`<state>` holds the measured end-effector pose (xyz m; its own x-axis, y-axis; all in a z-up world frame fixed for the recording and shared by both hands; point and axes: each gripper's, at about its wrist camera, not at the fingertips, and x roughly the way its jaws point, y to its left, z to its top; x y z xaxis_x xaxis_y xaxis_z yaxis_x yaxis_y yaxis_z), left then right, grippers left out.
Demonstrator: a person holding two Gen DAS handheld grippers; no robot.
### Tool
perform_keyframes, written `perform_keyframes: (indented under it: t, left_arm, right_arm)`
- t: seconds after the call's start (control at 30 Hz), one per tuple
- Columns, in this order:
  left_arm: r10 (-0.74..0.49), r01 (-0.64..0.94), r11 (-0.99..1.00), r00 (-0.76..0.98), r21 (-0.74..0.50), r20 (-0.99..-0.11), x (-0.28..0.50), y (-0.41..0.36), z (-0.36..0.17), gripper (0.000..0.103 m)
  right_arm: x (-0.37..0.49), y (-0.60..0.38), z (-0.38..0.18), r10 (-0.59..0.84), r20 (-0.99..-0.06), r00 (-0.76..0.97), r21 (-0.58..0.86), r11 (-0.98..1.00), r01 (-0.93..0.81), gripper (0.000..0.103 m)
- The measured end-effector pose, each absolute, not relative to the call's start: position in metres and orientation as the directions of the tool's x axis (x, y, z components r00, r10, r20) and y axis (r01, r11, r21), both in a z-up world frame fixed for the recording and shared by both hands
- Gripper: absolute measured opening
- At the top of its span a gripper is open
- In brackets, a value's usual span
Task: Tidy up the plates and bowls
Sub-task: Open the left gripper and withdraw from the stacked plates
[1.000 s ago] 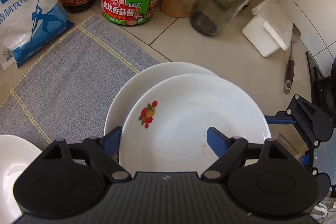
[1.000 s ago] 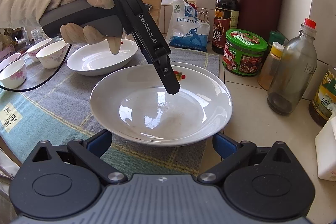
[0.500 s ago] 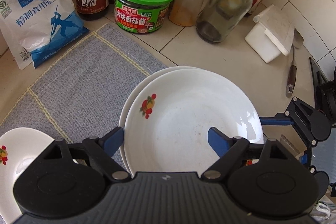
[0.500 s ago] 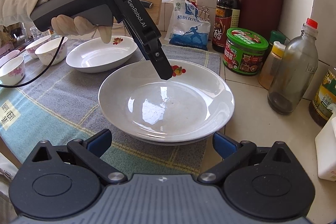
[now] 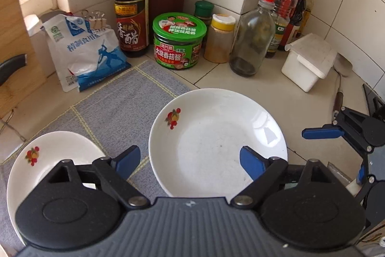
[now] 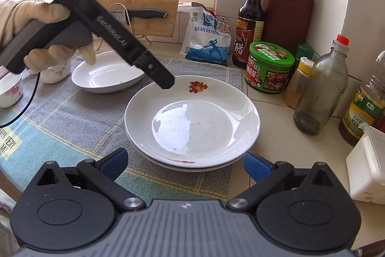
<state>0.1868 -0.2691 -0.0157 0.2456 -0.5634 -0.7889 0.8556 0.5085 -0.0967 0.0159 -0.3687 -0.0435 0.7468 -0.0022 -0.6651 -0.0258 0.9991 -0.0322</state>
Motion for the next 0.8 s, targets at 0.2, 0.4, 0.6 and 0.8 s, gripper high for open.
perform_keyframes:
  t: [0.2,0.4,0.6,0.8]
  left_arm:
    - [-0.516,0.748,0.663,0.427,-0.031,-0.742,0.158,-0.219,-0.027,0.091]
    - [-0.391,0.618,0.785,0.537,0.034,-0.747,0.15,-0.165,-0.054,0.091]
    - [-0.318,0.561,0.824,0.576,0.082,-0.753,0.156,-0.13,-0.078,0.091]
    - [-0.342,0.554,0.832,0.554,0.029,-0.759,0.168,-0.12,-0.09,0.092]
  right_arm:
    - [0.025,-0.359,-0.038,-0.023,-0.66,0.751,-0.034,0.999,0.001,0.103]
    - [0.04,-0.338,-0.033,-0.008,-0.658,0.753,-0.008,1.0,0.004,0.103]
    - [0.055,-0.307,-0.032,-0.019,-0.669,0.743,-0.026,1.0,0.003,0.103]
    - [0.069,-0.286,-0.035,0.005,-0.705,0.709,-0.016,1.0,-0.024,0.103]
